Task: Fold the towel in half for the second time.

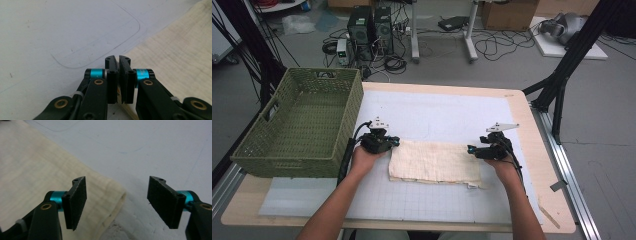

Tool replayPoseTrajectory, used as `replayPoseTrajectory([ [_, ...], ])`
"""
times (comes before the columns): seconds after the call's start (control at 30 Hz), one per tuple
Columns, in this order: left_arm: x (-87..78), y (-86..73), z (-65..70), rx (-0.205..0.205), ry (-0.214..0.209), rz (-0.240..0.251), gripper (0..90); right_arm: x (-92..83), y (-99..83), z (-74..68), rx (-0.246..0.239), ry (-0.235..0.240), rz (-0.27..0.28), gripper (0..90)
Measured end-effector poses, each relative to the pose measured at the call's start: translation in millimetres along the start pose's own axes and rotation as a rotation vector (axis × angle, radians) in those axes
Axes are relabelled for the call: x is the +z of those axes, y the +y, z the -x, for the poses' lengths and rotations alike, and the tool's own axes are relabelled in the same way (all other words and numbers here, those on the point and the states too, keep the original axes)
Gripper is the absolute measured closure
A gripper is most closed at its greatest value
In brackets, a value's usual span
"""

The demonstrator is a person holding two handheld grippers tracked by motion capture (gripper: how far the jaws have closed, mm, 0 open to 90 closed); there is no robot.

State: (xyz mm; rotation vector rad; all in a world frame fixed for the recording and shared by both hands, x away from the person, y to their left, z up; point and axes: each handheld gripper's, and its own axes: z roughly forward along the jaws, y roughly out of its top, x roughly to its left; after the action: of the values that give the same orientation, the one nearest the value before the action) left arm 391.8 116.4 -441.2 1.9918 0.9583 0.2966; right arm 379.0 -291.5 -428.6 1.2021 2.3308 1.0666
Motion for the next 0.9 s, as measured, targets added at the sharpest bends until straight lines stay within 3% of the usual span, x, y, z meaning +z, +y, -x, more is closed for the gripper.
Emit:
replayPoseTrajectory([
  [0.27, 0.2, -0.4, -0.3, -0.016, -0.008, 0.008, 85.1, 15.9, -1.6, 4.5, -0.014, 0.053, -0.066, 56.5],
  [0.4, 0.7, -1.1, -0.7, -0.018, -0.011, 0.001, 85.3, 13.9, -1.8, 4.4, -0.035, 0.090, -0.078, 81.4],
  [0.47, -0.3, 0.2, -1.0, -0.015, -0.002, 0.015, 85.5, 14.1, -0.9, 2.3, -0.053, 0.094, -0.081, 83.2],
  [0.6, -4.4, 3.2, -2.5, -0.039, 0.012, 0.068, 85.5, 12.0, 0.9, 2.2, -0.063, 0.049, -0.055, 83.9],
  [0.7, -6.3, 4.0, -1.7, -0.037, 0.016, 0.078, 85.5, 9.2, 2.7, 1.0, -0.065, 0.025, -0.019, 83.8],
  [0.9, -11.6, 5.4, 0.2, -0.021, 0.004, 0.102, 85.4, 5.3, 0.3, -4.9, -0.084, 0.000, 0.001, 83.2],
])
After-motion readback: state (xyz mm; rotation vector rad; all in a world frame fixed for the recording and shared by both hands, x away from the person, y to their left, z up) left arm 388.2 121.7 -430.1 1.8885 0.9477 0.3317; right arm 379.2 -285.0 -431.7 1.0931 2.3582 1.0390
